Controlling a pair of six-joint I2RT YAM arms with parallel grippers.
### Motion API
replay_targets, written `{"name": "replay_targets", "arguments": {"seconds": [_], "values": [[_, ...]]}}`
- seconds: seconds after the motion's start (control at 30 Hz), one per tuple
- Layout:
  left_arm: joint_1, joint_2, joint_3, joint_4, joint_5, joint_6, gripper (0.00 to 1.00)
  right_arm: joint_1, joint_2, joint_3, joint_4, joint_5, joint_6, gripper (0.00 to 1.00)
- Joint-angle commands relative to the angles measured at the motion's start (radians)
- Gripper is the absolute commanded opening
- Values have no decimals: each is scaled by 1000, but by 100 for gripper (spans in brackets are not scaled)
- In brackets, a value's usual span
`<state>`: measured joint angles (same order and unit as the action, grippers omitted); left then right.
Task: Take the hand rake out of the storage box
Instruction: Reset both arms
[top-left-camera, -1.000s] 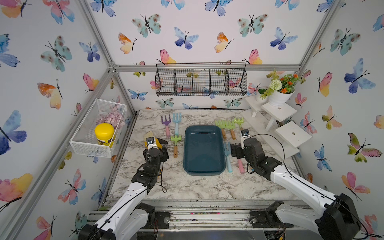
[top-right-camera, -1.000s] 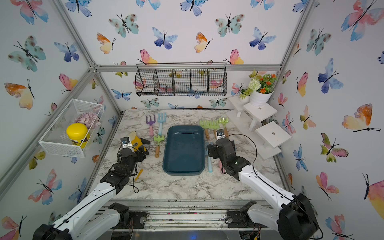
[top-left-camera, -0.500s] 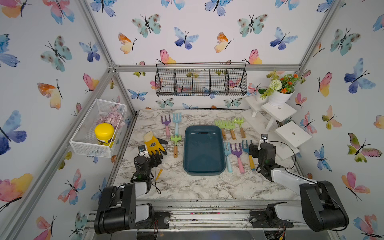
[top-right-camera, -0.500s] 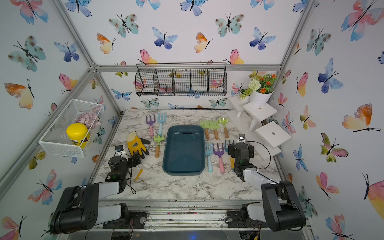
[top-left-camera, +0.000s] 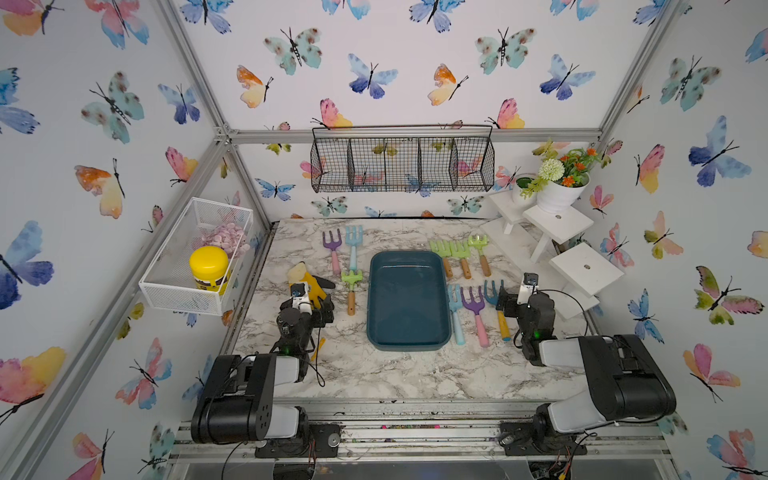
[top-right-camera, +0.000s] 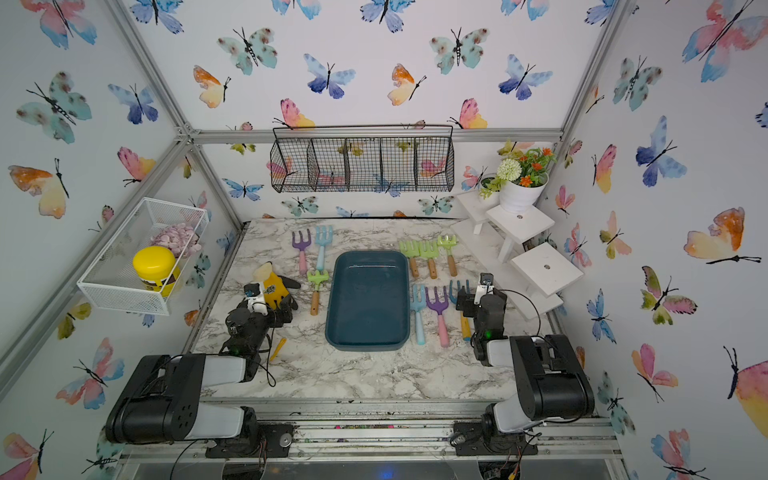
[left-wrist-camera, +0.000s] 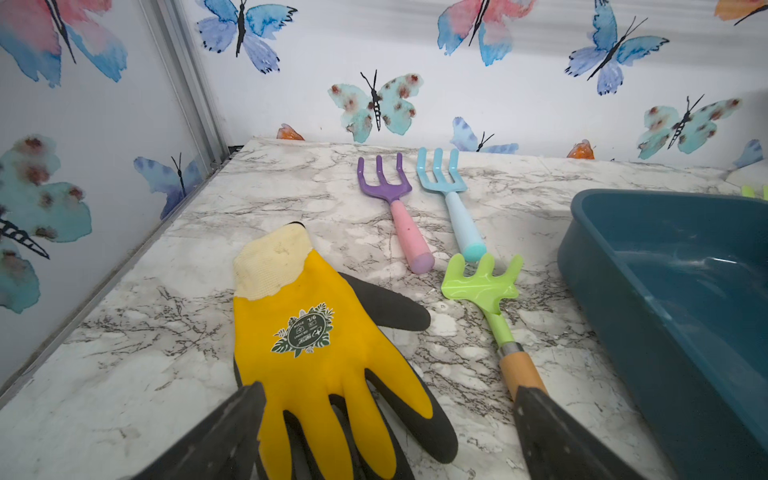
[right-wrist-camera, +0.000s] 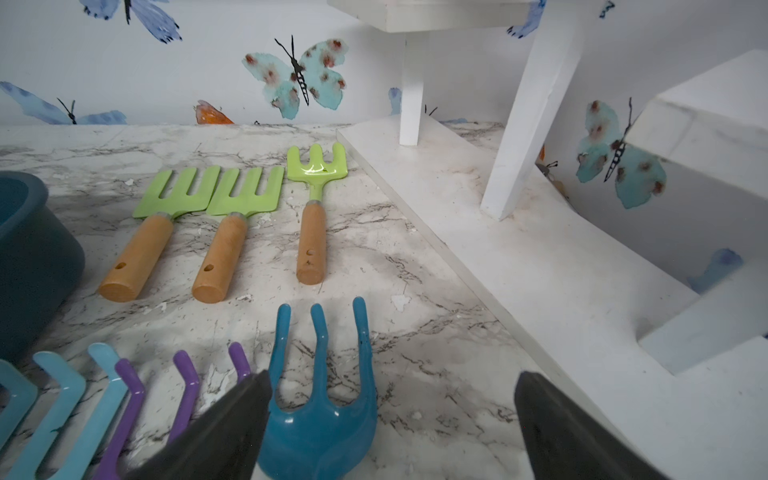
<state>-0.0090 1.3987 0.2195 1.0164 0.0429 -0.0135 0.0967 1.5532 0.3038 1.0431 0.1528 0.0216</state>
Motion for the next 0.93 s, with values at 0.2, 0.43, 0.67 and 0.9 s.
{"name": "replay_targets", "arguments": {"seconds": [0.2, 0.43, 0.67, 0.9], "values": [[-11, 3, 3, 28, -49, 17, 99, -5, 31, -48, 166, -46, -27, 98], [-10, 3, 2, 28, -50, 18, 99, -5, 20, -44, 138, -46, -26, 98], [-23, 5, 0, 36, -61, 27, 98, -5, 22, -39, 126, -54, -32, 98], [-23, 4, -2, 36, -58, 22, 98, -5, 10, -63, 154, -74, -37, 98]]}}
